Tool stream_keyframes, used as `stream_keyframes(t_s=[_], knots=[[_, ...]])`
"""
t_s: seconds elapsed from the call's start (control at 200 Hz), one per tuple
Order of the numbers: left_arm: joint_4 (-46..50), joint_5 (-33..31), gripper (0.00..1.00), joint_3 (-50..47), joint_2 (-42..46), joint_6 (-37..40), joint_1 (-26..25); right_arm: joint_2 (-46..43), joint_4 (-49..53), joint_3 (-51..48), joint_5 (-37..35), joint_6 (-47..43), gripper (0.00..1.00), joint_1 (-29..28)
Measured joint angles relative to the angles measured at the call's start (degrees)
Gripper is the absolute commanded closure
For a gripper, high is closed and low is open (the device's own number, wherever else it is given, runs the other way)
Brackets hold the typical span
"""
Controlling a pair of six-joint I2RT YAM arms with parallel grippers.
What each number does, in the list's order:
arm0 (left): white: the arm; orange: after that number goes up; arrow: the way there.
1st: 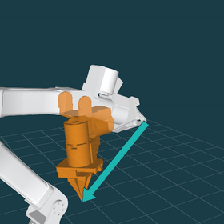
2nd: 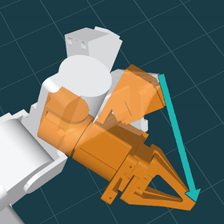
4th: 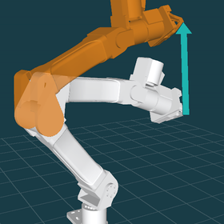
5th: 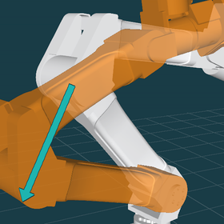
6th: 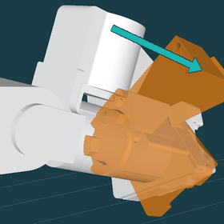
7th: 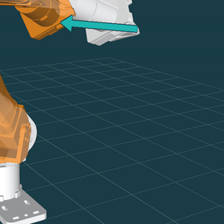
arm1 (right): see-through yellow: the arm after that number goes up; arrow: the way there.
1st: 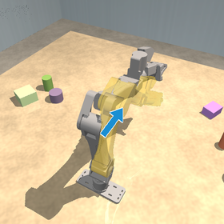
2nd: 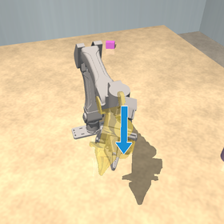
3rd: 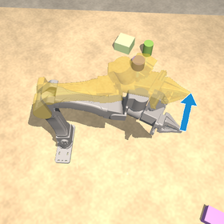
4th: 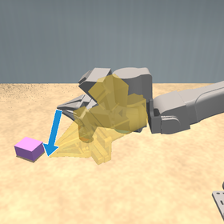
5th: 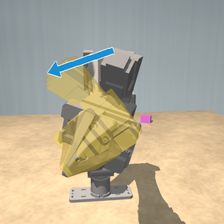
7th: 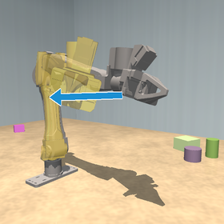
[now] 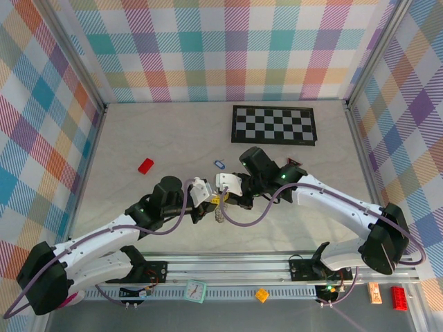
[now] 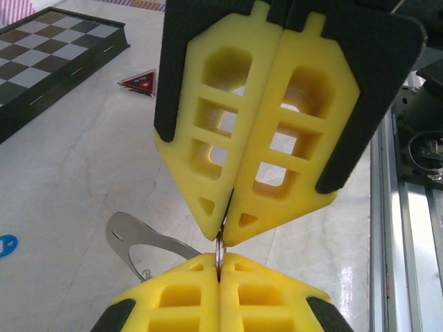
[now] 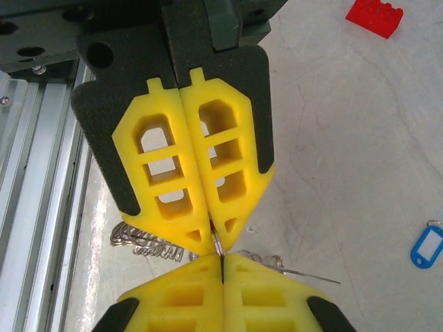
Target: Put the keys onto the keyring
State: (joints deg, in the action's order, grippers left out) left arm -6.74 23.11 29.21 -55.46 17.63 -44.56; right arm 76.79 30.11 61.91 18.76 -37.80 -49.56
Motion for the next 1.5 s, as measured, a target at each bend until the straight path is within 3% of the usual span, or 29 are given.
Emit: stream_keyframes(t_s=[0.045, 0.15, 0.325, 0.615, 0.895, 1.115, 1.35, 1.425, 1.5], knots=[[-0.22, 0.28, 1.00, -0.09, -0.04, -0.02, 0.11, -0.13, -0.59, -0.39, 0.39, 0.87, 0.86, 0.33], [-3.10, 1.38, 1.00, -1.29, 0.02, -0.07, 0.20, -1.99, -5.35, -4.00, 5.25, 4.44, 0.78, 3.50], [-11.39, 3.08, 1.00, -6.56, 0.85, -1.22, 0.24, -7.93, -16.57, -13.66, 13.42, 11.56, 0.74, 11.74], [-21.75, 4.35, 1.00, -11.61, 1.01, -3.13, 0.46, -8.59, -31.71, -22.93, 20.76, 17.90, 0.70, 11.56], [-28.85, 5.29, 1.00, -13.18, 0.17, -5.01, 0.46, -7.82, -38.27, -25.79, 24.63, 19.61, 0.67, 11.13], [-31.50, 6.03, 1.00, -13.33, -0.96, -6.27, 0.46, -6.43, -41.24, -25.81, 25.94, 20.68, 0.74, 10.47], [-33.66, 5.90, 1.00, -13.66, -1.70, -7.15, 0.52, -5.18, -42.62, -25.81, 27.43, 21.40, 1.00, 10.10], [-33.99, 5.92, 1.00, -13.77, -1.86, -7.58, 0.72, -5.09, -42.60, -25.81, 27.58, 21.97, 1.00, 10.12], [-33.94, 5.79, 0.85, -13.77, -1.79, -7.74, 0.72, -5.09, -42.56, -25.81, 27.58, 21.97, 1.00, 10.12]])
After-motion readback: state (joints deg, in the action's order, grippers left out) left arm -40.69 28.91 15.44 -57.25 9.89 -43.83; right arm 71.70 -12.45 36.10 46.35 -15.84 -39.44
